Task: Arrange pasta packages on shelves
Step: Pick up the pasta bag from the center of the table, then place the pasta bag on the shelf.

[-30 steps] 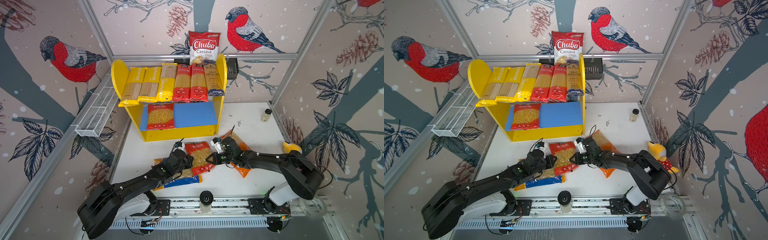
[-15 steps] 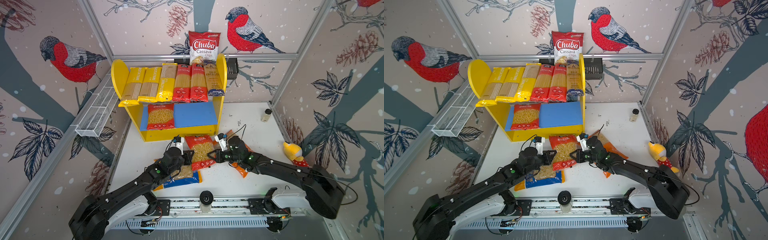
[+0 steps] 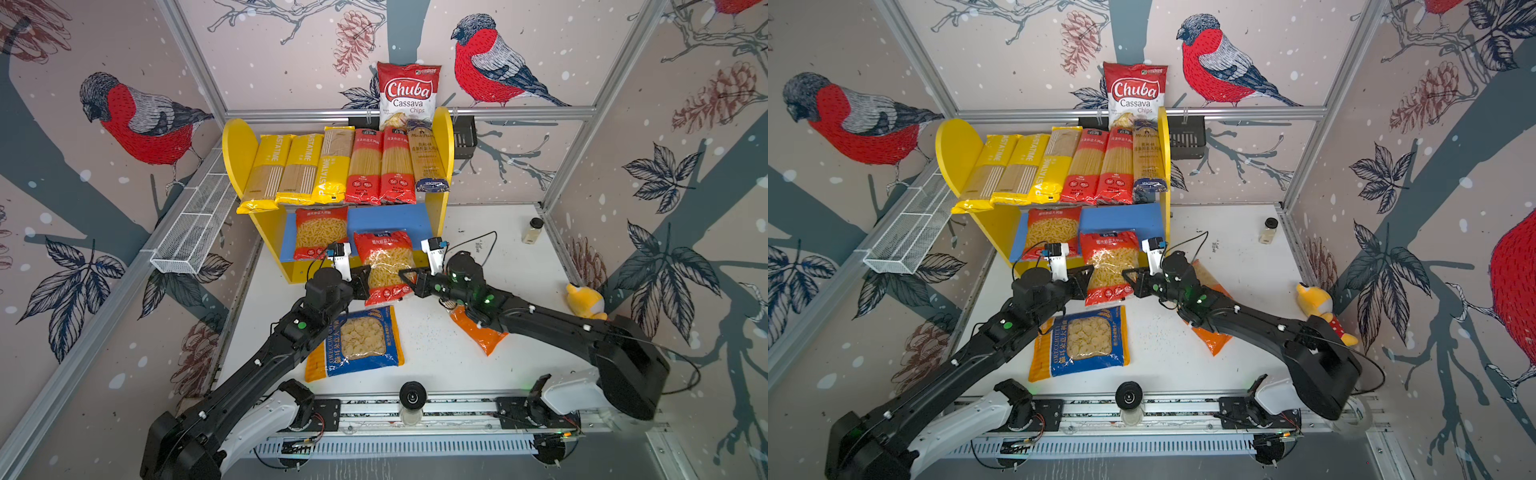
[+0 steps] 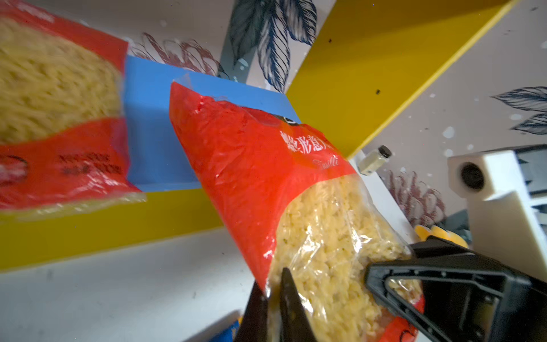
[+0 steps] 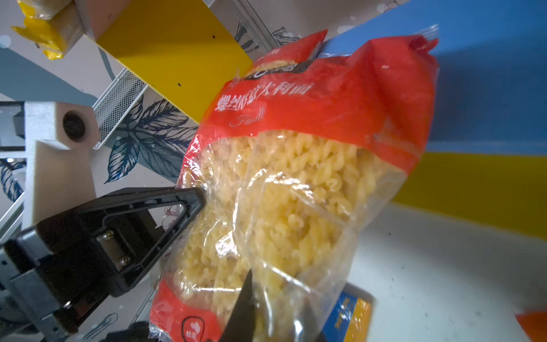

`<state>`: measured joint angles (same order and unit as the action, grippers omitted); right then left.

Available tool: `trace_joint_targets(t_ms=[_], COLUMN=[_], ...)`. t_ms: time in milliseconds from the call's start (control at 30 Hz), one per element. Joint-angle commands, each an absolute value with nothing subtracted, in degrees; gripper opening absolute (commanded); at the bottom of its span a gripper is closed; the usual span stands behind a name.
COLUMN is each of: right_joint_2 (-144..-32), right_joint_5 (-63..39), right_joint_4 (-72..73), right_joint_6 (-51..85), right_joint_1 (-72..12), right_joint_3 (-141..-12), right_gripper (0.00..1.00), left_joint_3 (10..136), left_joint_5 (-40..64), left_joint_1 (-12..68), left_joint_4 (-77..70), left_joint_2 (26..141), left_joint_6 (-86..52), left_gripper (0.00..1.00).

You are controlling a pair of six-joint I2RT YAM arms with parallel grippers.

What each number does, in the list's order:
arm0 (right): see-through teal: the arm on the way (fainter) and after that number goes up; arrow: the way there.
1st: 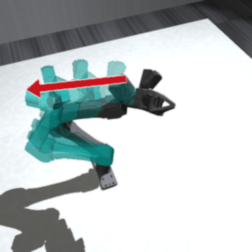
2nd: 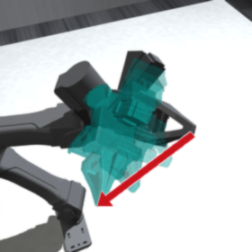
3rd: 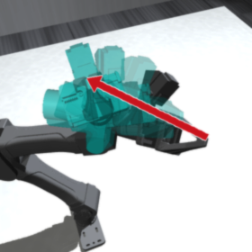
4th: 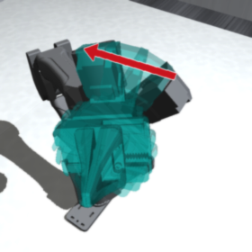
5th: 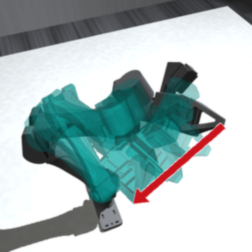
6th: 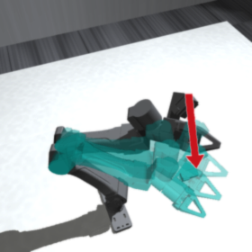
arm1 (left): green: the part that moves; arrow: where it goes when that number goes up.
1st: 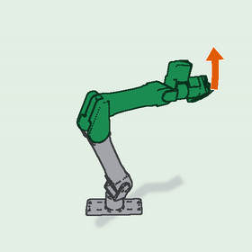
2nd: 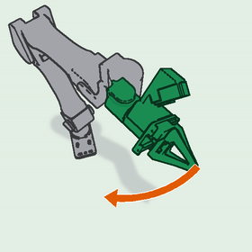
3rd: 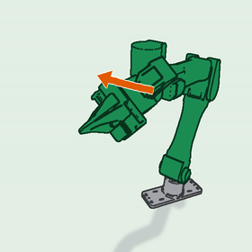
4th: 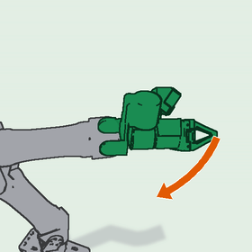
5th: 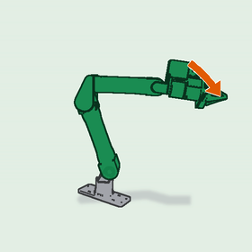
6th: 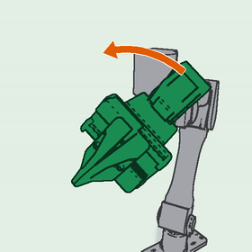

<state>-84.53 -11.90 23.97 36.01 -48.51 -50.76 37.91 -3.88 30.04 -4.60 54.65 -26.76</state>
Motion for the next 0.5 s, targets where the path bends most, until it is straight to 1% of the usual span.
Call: trace_joint_targets(t_ms=[0,233,267,367,467], right_joint_2=[-89.0,-99.67,-101.07,-104.5,-107.52], right_joint_5=[-6.05,-3.87,-3.75,-4.02,-4.87], right_joint_4=[34.53,38.4,38.78,38.65,34.49], right_joint_6=[34.16,36.02,36.33,37.13,37.15], right_joint_1=[-48.05,-45.58,-45.25,-44.41,-43.4], right_joint_3=[-55.34,-63.59,-64.73,-68.19,-72.78], right_gripper=[0.0,0.0,0.0,0.0,0.0], left_joint_3=[39.35,43.06,43.77,44.27,44.32], left_joint_5=[-8.46,-8.94,-8.49,-7.44,-7.61], left_joint_1=[27.2,22.27,21.26,18.56,17.05], left_joint_4=[-12.24,-16.76,-16.79,-17.31,-16.26], left_joint_2=[58.27,67.1,68.14,69.79,69.82], left_joint_6=[-20.5,-17.19,-17.46,-18.87,-20.14], left_gripper=[0.0,0.0,0.01,0.14,0.27])
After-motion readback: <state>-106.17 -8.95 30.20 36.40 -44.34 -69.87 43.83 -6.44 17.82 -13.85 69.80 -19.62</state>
